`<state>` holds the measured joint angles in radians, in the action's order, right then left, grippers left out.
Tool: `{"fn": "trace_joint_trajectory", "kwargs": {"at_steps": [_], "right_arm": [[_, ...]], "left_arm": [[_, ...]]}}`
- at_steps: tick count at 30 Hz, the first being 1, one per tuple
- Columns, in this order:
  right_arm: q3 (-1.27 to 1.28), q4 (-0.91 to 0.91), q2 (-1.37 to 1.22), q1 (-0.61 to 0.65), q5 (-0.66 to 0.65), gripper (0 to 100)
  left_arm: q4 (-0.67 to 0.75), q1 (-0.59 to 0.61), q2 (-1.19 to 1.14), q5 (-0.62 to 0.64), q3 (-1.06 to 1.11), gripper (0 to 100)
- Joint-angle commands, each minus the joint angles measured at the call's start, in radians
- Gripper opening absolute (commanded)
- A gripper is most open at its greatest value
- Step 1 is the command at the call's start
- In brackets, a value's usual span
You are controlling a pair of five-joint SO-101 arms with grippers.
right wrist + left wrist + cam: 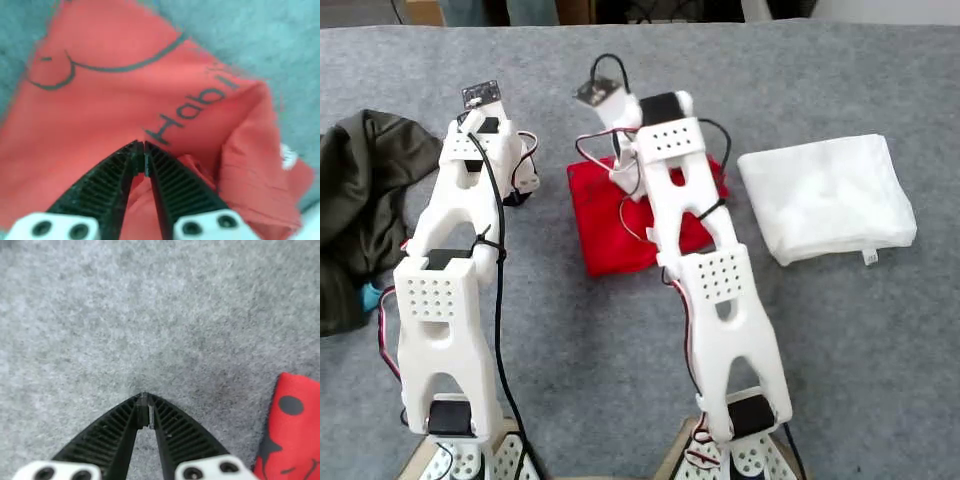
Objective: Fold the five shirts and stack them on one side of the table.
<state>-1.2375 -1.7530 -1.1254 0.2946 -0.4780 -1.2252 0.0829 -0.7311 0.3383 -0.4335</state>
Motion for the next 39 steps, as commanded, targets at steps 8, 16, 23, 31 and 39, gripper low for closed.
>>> {"fn": "trace_joint_trajectory", "kwargs": {"at_steps": [8, 16, 23, 31, 39], "right_arm": [[-0.044, -0.014, 0.061, -0.109, 0.009, 1.5], [0.136, -0.015, 0.17, -0.206, 0.009, 1.4], [0.645, -0.014, 0.522, -0.304, 0.006, 1.4], [1.141, -0.008, 0.855, -0.473, 0.002, 1.5], [0.997, 0.0, 0.977, -0.489, 0.006, 1.5]], "left_arm": [[0.014, 0.038, 0.002, -0.008, -0.016, 3], [0.015, 0.038, 0.002, -0.008, -0.016, 3], [0.015, 0.038, 0.002, -0.008, -0.016, 3], [0.015, 0.038, 0.002, -0.008, -0.016, 3], [0.015, 0.038, 0.002, -0.008, -0.016, 3]]}}
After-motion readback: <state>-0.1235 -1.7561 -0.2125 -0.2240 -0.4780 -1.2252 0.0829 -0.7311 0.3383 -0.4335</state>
